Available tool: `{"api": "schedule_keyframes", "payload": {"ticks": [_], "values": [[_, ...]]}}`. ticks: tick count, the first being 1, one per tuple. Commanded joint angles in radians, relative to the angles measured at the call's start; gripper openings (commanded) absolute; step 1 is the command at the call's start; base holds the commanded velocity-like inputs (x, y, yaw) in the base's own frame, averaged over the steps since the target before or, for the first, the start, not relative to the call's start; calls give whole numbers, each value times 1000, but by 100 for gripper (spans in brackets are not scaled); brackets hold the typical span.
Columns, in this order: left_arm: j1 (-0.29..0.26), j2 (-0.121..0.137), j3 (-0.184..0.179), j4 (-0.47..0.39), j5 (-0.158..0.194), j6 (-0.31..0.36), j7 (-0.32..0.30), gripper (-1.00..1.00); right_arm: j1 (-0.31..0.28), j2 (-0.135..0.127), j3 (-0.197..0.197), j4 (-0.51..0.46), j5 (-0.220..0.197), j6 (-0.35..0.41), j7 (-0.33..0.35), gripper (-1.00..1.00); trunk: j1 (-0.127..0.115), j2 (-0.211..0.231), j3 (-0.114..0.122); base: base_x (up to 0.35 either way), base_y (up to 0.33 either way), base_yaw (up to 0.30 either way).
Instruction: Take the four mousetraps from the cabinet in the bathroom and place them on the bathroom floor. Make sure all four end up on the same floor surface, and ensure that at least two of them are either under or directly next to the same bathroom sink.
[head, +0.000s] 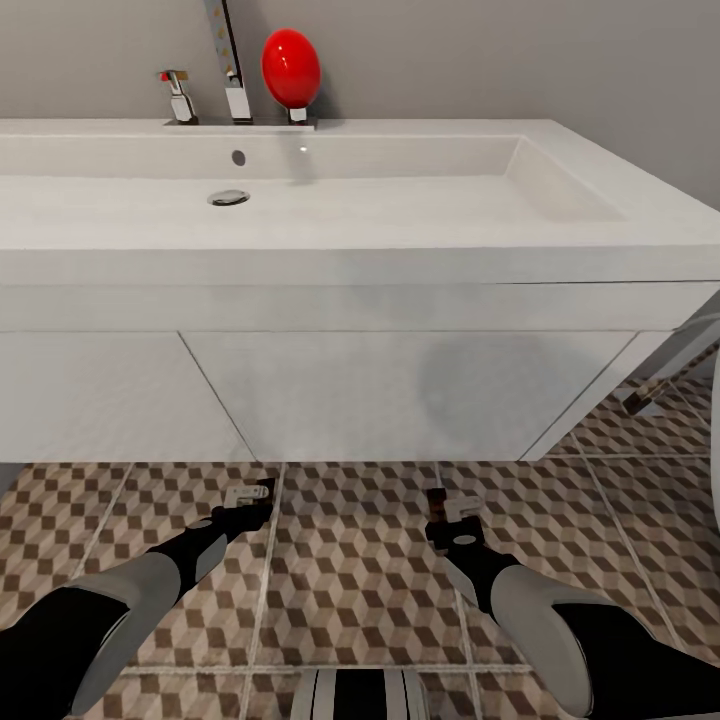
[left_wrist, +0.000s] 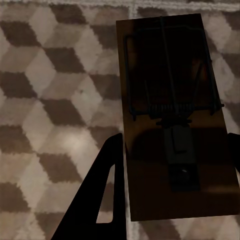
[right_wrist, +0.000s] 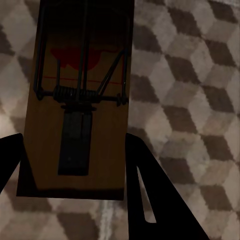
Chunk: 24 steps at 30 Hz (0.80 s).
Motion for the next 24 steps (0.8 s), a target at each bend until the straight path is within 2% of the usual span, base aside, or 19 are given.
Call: {"api": "schedule_keyframes", "payload": {"ticks": [1,24], "values": [[-1,0,-8,1,9,-3,-3,-100,-1,0,-5,2,4,-5,-2,-100,0,0,-1,0,0,0],[-1,0,-8,1,8,-2,-1,-100,-1,0,-5,0,4,-5,-3,-100,0,0,-1,0,0,0]]}}
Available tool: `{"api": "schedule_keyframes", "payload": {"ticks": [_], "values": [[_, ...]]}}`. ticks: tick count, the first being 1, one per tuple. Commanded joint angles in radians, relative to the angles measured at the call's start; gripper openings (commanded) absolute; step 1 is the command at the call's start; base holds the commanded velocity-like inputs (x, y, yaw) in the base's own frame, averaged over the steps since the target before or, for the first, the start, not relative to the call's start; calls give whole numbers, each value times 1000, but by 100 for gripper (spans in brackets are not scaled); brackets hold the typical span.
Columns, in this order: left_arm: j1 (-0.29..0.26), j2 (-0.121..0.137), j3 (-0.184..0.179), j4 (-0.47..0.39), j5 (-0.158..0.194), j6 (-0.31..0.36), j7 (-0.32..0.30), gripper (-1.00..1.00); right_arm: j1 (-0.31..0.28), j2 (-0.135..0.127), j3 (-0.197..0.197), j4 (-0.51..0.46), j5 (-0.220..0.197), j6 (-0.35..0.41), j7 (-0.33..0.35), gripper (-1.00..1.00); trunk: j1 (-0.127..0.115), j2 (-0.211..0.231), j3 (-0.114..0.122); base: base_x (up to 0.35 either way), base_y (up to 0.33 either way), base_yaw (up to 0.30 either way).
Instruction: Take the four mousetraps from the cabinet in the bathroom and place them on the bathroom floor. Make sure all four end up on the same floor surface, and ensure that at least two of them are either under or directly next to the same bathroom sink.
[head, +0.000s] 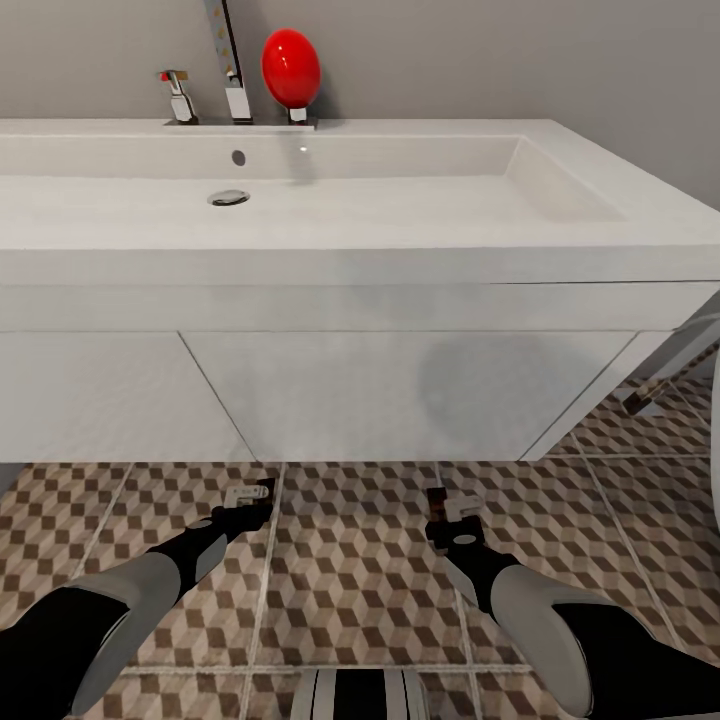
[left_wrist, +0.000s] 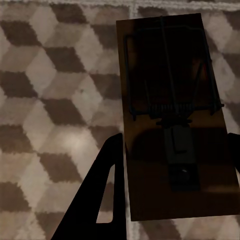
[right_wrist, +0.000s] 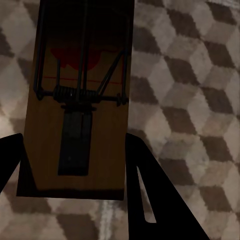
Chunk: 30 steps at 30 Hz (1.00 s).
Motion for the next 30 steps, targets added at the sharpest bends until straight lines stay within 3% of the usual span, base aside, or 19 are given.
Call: {"api": "schedule_keyframes", "payload": {"ticks": [1,11,30], "values": [[-1,1,-8,1,9,-3,-2,-100,-1,0,-5,2,4,-4,-2,-100,0,0,-1,28,0,0],[-1,2,-9,0,9,-3,-1,-100,-1,1,-5,3,6,-4,-1,-100,0,0,-1,152,0,0],[-1,0,-9,0,8,-3,-1,-100,-1,0,-5,3,6,-6,0,-100,0,0,-1,11,0,0]]}}
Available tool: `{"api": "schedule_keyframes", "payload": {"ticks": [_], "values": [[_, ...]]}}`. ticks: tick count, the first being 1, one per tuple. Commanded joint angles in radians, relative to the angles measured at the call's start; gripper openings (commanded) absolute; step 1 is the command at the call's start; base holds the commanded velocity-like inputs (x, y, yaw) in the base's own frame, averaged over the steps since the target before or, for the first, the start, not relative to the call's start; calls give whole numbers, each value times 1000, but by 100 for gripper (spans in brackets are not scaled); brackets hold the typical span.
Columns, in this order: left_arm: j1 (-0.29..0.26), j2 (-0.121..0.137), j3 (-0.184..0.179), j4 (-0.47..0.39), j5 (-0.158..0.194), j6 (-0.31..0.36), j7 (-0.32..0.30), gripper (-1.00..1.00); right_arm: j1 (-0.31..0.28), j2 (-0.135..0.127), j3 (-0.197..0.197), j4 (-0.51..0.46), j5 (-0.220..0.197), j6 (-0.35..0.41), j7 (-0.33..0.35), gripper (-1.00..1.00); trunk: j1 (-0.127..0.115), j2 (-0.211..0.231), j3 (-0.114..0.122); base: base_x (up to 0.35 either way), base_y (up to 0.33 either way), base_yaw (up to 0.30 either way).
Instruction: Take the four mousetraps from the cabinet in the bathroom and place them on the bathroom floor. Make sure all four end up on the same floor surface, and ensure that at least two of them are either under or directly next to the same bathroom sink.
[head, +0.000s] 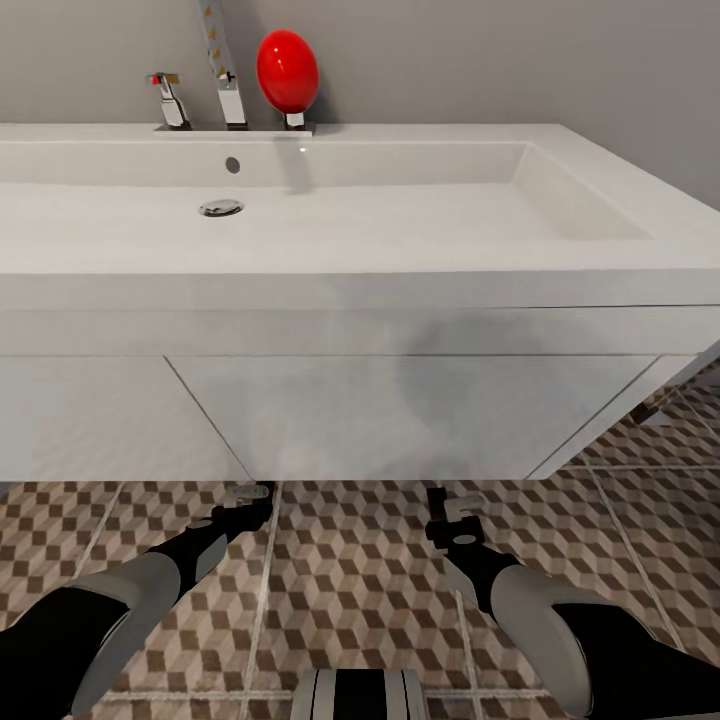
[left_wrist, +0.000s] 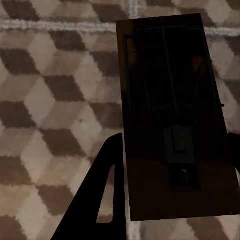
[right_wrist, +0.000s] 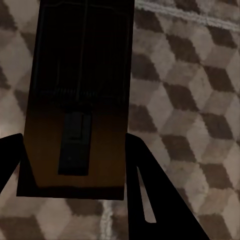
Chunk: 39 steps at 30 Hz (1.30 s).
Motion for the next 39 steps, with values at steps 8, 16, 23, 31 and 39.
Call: {"api": "schedule_keyframes", "payload": {"ticks": [8,16,23,31,39], "values": [[-1,0,-8,1,9,-3,-2,-100,-1,0,-4,2,4,-5,-2,-100,0,0,-1,0,0,0],[-1,0,-8,1,9,-3,-2,-100,-1,0,-4,2,4,-6,-2,-100,0,0,-1,0,0,0],[-1,0,-8,1,9,-3,-2,-100,-1,0,-5,2,4,-6,-2,-100,0,0,-1,0,0,0],[-1,0,-8,2,11,-3,-3,-100,-1,0,-5,2,3,-6,-2,-100,0,0,-1,0,0,0],[-1,0,-8,7,13,7,-3,-100,-1,0,-4,2,2,-5,-2,-100,0,0,-1,0,0,0]]}}
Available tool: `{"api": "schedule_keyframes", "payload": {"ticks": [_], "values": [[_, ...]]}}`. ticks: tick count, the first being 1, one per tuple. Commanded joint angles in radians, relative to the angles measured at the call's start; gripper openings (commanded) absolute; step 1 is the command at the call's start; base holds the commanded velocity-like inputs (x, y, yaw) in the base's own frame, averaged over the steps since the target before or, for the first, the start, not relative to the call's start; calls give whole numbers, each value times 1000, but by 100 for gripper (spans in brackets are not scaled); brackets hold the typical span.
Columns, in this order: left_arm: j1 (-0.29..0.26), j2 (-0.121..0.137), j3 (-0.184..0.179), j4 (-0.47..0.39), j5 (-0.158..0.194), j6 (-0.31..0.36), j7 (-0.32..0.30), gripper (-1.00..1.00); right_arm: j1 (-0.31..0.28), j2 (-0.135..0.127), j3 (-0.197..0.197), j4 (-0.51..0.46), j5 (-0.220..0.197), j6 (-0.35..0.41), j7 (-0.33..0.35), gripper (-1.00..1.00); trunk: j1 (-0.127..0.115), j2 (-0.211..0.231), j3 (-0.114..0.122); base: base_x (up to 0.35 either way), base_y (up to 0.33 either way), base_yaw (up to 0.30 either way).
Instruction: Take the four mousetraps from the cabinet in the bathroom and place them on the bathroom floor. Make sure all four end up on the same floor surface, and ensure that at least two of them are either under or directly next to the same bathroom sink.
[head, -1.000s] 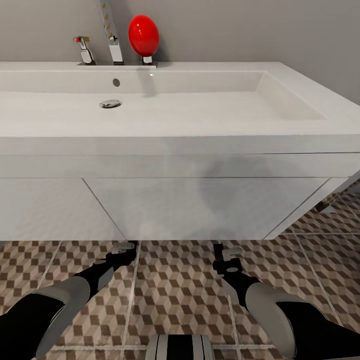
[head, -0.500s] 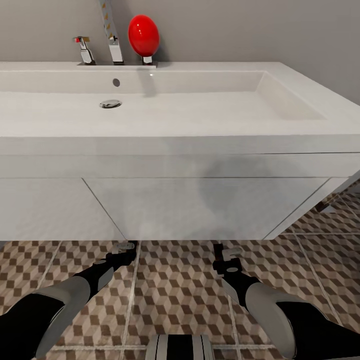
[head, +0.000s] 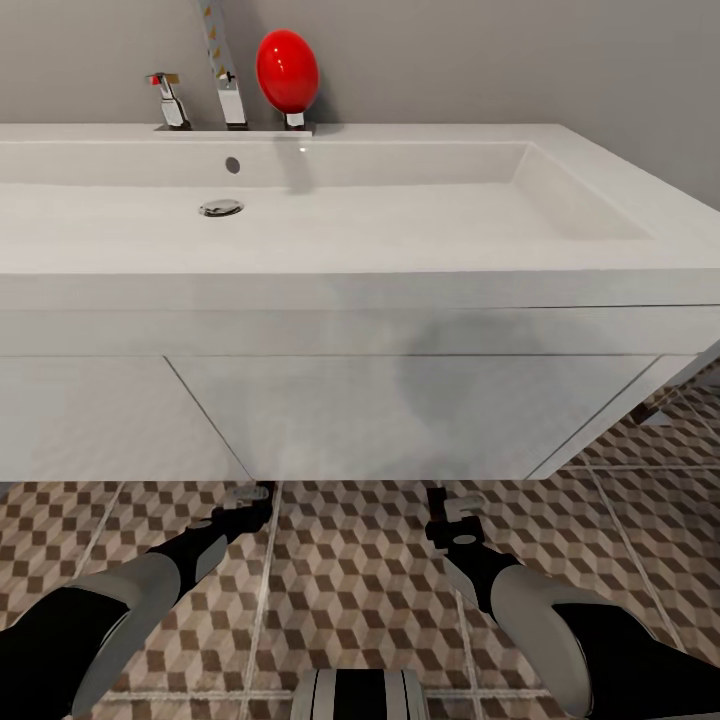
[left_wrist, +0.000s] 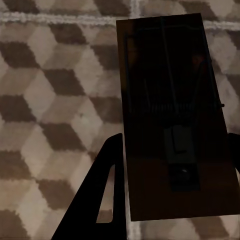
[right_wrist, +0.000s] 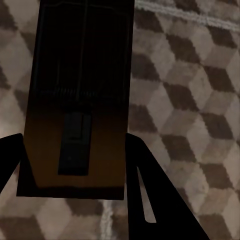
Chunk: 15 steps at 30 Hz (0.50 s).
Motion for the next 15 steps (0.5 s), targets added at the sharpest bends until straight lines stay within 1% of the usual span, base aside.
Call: {"api": "schedule_keyframes", "payload": {"ticks": [1,8,15], "values": [[-1,0,-8,3,9,-2,-2,-100,-1,0,-5,2,4,-3,-2,-100,0,0,-1,0,0,0],[0,-1,-8,10,11,2,-3,-100,-1,0,-5,6,2,2,-2,-100,0,0,-1,0,0,0],[20,1,-8,11,11,5,-2,-100,-1,1,-5,10,2,8,-2,-100,0,0,-1,0,0,0]]}}
